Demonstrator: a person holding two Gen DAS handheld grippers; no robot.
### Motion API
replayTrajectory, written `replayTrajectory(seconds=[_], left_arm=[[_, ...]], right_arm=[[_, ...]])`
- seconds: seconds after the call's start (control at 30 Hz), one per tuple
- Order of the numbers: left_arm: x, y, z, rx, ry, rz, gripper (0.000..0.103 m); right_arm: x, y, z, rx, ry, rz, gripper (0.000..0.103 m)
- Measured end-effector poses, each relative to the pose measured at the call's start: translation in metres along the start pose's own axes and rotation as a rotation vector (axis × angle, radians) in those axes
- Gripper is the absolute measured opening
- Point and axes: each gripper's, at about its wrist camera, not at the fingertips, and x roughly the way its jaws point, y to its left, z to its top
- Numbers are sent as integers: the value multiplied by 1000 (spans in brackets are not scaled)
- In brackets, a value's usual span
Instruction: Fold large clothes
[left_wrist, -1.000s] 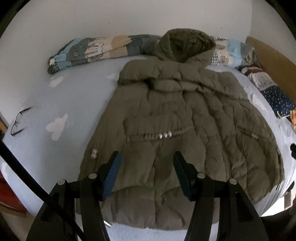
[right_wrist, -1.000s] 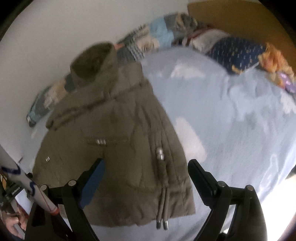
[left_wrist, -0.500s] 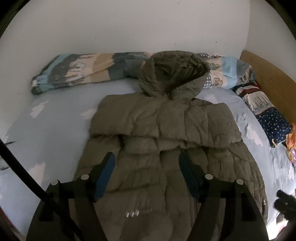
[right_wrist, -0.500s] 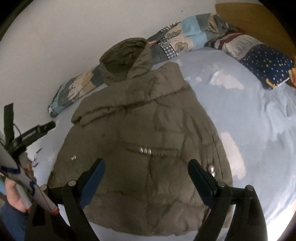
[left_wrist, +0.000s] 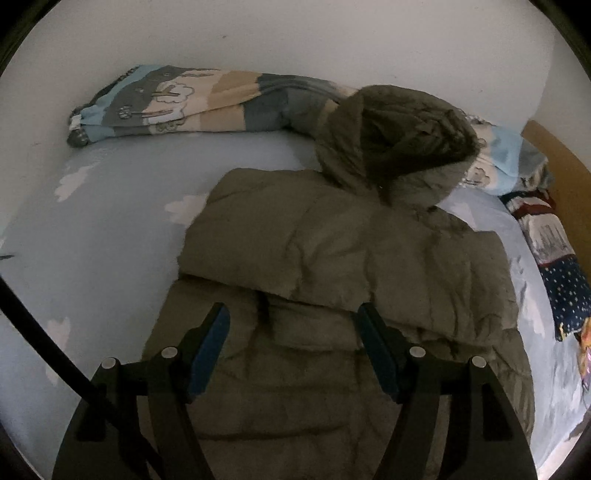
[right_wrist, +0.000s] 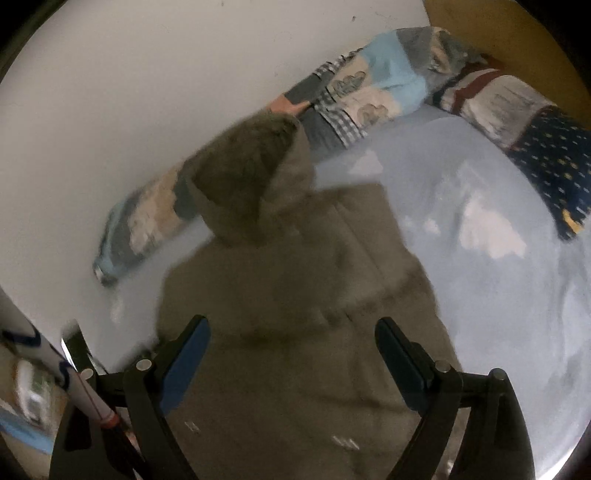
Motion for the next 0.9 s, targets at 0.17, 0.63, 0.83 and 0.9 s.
replayTrajectory(seconds=[0.17, 0.63, 0.83, 0.9], left_arm=[[-5, 3, 5, 17, -28, 10, 71], [18, 2, 7, 68, 8, 29, 71], [26, 3, 4, 68, 29, 29, 71], [28, 2, 3, 69, 36, 30, 71]], right_arm=[[40, 53, 87, -158, -71, -102, 94], [196, 89, 234, -290, -24, -316, 91], [233, 88, 244, -450, 0, -358, 91], [244, 84, 246, -453, -16, -355, 84]])
